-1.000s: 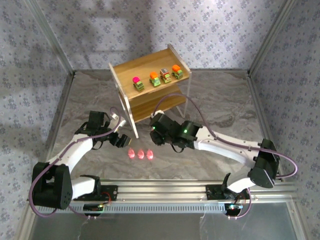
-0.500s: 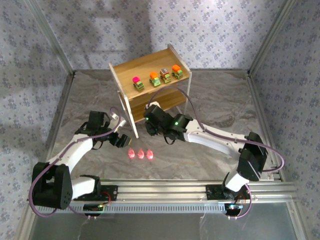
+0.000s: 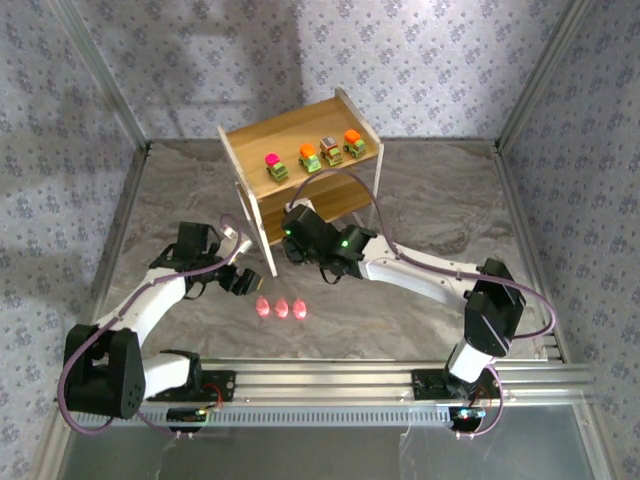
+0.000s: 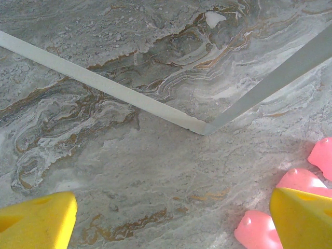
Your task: Place and organize the plastic toys onto the shelf
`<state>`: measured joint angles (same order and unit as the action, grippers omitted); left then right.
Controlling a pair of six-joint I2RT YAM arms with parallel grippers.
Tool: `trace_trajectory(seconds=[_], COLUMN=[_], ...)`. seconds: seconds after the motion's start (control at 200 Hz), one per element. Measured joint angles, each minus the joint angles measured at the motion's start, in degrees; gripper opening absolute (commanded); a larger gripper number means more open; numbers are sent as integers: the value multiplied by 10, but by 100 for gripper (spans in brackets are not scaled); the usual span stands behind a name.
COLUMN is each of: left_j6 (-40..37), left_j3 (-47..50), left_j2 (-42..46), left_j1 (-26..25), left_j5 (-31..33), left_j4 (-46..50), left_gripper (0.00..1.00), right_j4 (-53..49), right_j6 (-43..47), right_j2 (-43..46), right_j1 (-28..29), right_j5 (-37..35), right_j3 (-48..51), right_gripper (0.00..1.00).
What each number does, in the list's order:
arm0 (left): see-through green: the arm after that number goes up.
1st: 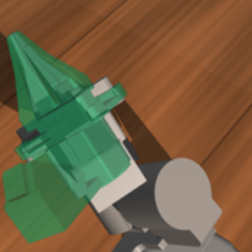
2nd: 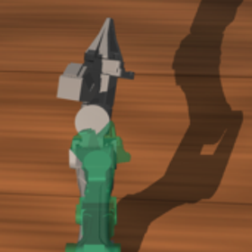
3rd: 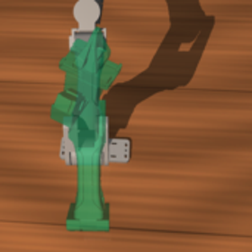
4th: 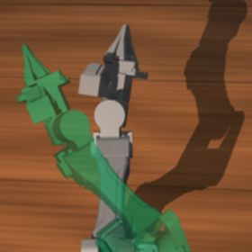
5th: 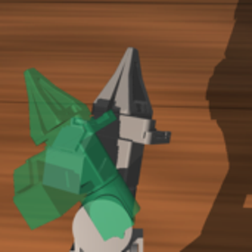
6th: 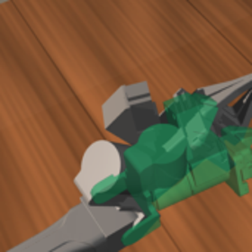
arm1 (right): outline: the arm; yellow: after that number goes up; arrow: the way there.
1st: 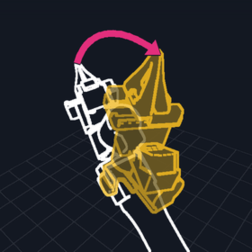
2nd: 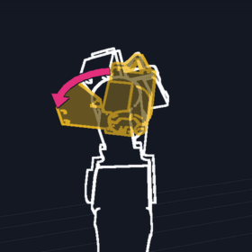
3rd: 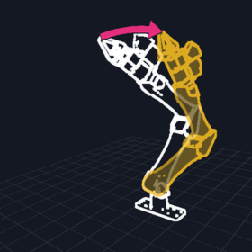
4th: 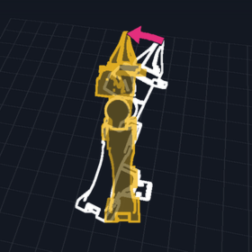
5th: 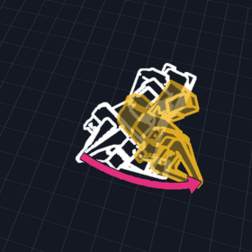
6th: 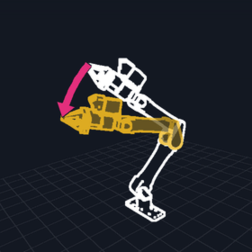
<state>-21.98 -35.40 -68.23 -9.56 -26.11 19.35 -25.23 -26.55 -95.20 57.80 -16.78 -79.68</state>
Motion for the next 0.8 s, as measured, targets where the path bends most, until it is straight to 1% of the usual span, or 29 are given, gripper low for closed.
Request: trace_trajectory(seconds=[0.46,0.799], left_j6=[0,0], left_j3=[3,3], left_j2=[9,9], left_j1=[0,0], left_j5=[0,0], left_j4=[1,1], left_gripper=[96,96], right_j4=[50,88], right_j6=[-5,-7], right_j2=[-16,-26], right_j1=[-7,10], right_j5=[-11,-35], right_j3=[4,11], right_gripper=[35,35])
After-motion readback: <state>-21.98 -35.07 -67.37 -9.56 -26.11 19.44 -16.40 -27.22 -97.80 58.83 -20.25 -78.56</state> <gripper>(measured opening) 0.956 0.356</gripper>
